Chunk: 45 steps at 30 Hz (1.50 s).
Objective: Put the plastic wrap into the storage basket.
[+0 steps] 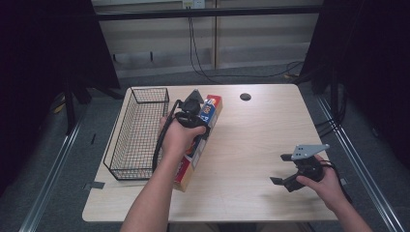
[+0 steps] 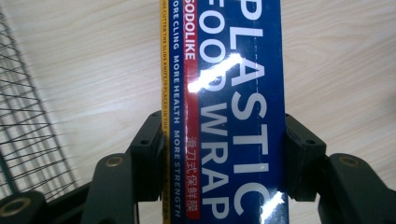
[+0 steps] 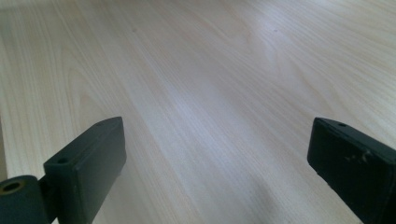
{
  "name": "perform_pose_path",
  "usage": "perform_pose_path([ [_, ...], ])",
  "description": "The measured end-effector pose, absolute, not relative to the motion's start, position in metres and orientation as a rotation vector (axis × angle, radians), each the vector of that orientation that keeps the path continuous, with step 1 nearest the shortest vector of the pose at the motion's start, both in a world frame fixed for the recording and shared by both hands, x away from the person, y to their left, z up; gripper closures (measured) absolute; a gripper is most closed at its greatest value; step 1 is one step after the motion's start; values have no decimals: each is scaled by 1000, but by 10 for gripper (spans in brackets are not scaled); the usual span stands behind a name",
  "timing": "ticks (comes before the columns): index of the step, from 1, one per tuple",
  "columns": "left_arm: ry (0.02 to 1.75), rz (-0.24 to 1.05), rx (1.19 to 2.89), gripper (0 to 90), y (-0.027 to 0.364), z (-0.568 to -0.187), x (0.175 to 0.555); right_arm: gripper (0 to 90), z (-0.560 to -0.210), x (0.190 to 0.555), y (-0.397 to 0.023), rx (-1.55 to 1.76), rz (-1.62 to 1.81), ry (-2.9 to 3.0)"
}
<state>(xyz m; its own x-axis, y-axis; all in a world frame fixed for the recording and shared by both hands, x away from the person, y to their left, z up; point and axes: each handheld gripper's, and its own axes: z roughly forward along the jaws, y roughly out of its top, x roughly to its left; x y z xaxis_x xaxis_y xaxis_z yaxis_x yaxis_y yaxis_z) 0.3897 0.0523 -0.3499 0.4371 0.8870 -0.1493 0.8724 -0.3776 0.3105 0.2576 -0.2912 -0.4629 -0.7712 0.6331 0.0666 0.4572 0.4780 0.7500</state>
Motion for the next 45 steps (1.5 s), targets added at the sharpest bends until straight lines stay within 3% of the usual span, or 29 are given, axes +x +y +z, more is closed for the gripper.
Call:
perform_pose_path([
  [45, 1679, 110, 2245, 433, 107, -323, 396, 41, -462, 257, -292, 955, 1178, 2488],
])
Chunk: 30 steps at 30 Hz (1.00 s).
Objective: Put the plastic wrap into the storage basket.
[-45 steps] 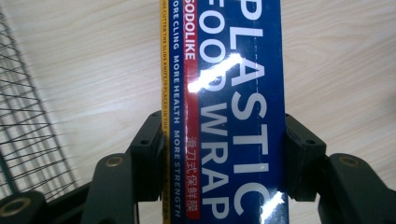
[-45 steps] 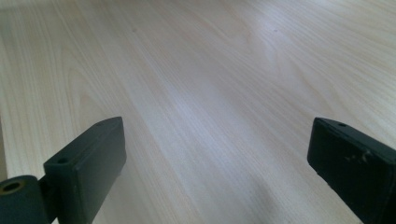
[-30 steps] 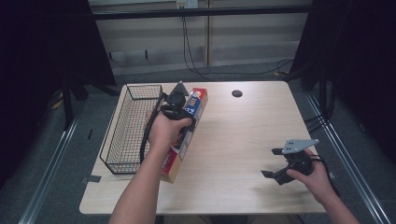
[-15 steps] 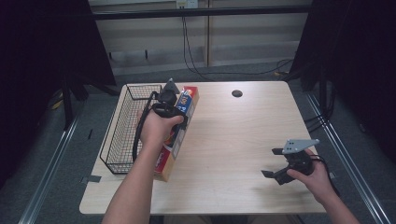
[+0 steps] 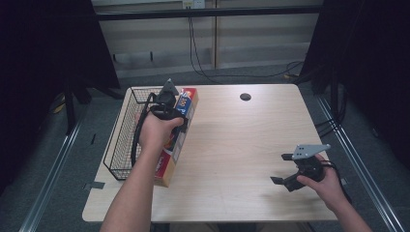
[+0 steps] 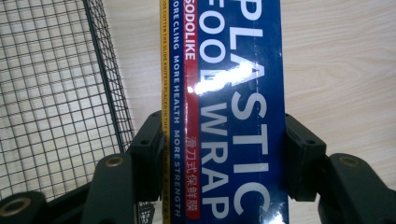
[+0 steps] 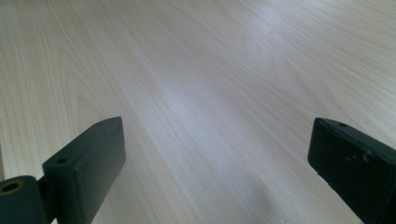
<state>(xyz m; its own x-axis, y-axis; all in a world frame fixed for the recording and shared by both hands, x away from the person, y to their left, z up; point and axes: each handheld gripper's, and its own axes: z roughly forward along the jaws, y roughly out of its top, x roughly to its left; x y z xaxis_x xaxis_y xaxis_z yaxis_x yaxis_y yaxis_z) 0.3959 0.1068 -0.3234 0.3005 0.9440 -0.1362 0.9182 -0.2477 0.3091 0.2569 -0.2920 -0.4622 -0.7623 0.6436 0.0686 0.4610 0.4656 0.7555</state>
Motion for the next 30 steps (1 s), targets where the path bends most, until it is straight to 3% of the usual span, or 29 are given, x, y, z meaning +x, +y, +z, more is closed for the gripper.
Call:
perform_pose_path([
  [30, 1793, 137, 2193, 437, 140, -314, 396, 42, -461, 256, -292, 948, 1164, 2485],
])
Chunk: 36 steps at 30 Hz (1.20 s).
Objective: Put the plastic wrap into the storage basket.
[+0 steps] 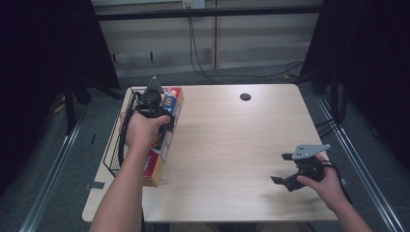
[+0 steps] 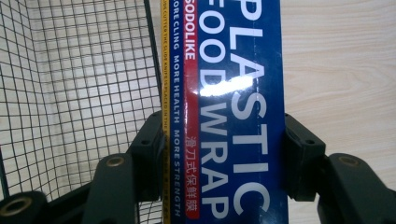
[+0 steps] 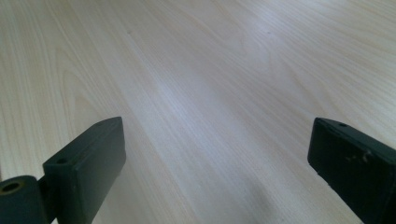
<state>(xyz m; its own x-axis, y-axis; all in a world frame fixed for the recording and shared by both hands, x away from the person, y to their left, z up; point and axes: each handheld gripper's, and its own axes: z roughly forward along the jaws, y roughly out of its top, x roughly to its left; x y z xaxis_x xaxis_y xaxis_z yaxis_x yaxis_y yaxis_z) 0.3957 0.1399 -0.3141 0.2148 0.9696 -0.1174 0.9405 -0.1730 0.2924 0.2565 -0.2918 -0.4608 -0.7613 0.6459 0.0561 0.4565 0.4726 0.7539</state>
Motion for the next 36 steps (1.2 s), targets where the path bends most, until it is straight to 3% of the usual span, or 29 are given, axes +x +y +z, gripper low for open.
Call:
perform_pose_path([
  [36, 1944, 189, 2072, 436, 181, -329, 397, 42, -460, 256, -290, 936, 1161, 2494],
])
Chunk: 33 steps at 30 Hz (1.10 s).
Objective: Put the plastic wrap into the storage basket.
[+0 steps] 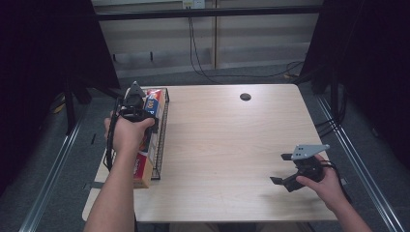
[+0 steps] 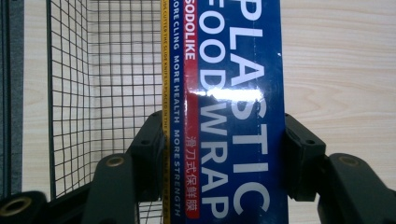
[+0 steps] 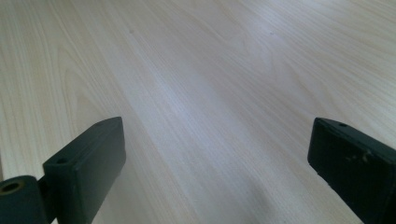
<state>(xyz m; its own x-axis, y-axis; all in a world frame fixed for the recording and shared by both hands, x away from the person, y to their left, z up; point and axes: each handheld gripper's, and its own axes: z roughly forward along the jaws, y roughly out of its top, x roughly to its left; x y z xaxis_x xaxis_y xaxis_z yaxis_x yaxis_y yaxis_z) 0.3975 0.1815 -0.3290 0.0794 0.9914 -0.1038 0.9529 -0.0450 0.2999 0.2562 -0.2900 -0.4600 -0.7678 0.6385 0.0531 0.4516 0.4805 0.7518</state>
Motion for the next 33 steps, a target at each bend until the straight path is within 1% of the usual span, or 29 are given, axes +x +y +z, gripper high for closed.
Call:
perform_pose_path([
  [6, 1930, 204, 2099, 436, 187, -333, 400, 42, -460, 256, -290, 932, 1159, 2495],
  [17, 1974, 192, 2055, 435, 199, -344, 407, 42, -460, 257, -291, 939, 1155, 2487],
  [25, 1982, 194, 2047, 434, 204, -349, 413, 42, -461, 257, -290, 931, 1157, 2494],
  [26, 1963, 201, 2074, 434, 206, -350, 414, 42, -460, 257, -290, 935, 1155, 2491],
  [33, 1982, 197, 2053, 434, 206, -355, 418, 42, -461, 257, -290, 933, 1153, 2495],
])
